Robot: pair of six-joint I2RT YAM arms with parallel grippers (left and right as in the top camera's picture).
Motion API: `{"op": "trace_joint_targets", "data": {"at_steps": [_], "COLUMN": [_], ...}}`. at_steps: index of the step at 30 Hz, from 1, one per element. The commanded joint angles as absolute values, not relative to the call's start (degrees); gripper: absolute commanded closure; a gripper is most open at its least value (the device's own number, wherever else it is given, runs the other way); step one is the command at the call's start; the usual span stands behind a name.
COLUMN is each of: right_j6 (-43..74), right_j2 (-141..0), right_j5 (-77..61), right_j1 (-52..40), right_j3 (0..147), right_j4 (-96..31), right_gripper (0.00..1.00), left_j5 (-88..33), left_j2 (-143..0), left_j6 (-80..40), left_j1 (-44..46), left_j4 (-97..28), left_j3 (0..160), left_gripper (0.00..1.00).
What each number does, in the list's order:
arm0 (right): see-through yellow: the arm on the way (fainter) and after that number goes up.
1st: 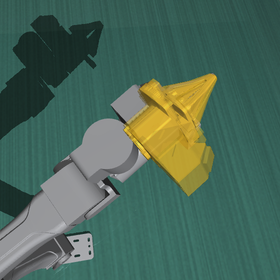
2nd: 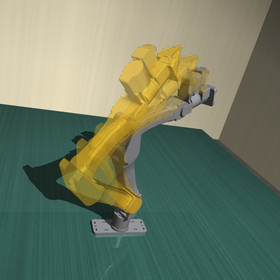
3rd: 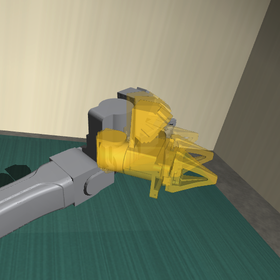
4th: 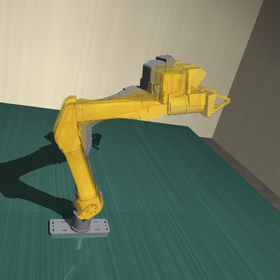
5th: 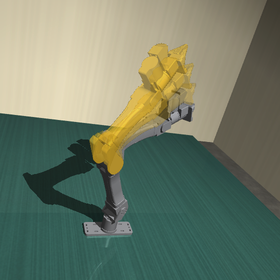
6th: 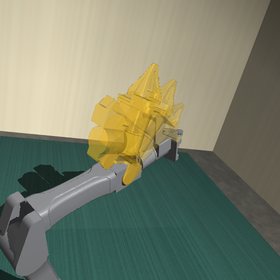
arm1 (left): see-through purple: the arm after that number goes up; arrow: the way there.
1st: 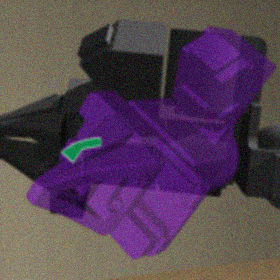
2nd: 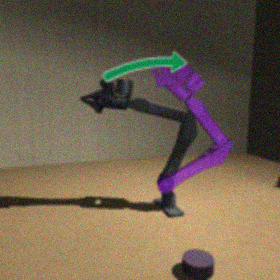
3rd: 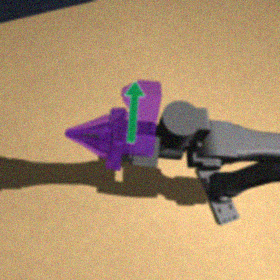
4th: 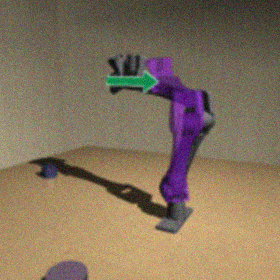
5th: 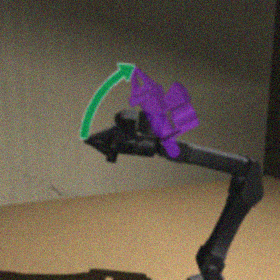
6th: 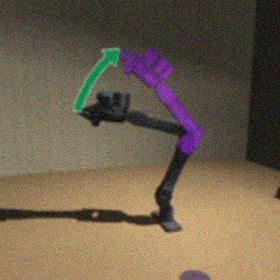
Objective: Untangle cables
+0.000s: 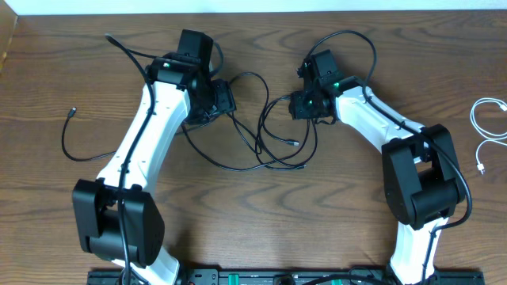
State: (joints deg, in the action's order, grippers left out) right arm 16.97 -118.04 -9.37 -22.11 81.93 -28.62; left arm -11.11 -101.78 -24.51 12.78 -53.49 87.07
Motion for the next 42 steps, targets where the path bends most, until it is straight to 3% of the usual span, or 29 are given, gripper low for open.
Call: {"op": "trace_joint_targets", "data": {"at_steps": [1, 6, 17, 28, 32, 35, 42], "right_j6": [16.7, 16.7, 16.7, 16.7, 16.7, 16.6, 16.7], "right_j2": [-118.3, -118.3, -118.3, -118.3, -118.3, -118.3, -118.3], "right_j5": [-8.9, -8.9, -8.9, -8.9, -8.9, -8.3, -3.4], "right_j1": [-22.6, -22.6, -22.6, -22.5, -22.5, -22.5, -22.8], "right_j3": [81.6, 81.6, 81.3, 81.3, 81.3, 81.3, 80.5], "right_j4": [-28.3, -28.3, -28.3, -28.4, -28.8, -30.0, -30.4], "right_gripper": [0.49, 0.49, 0.50, 0.69, 0.92, 0.99, 0.99], "left_j5": [-12.6, -10.6, 13.2, 12.0, 11.1, 8.4, 7.9], "left_j2": [-104.5, -107.9, -113.2, -113.3, -113.4, -113.4, -112.6], "left_j6": [-25.8, -25.1, -25.1, -25.8, -25.8, -25.8, -25.6], "left_j1": [13.8, 14.8, 14.9, 14.9, 14.9, 14.9, 14.9], "left_j4": [-52.8, -52.8, -58.3, -53.1, -51.4, -50.6, -52.2], "left_j3": [84.6, 83.0, 79.7, 72.8, 71.2, 71.2, 72.5], "left_gripper": [0.32, 0.32, 0.39, 0.38, 0.37, 0.26, 0.18]}}
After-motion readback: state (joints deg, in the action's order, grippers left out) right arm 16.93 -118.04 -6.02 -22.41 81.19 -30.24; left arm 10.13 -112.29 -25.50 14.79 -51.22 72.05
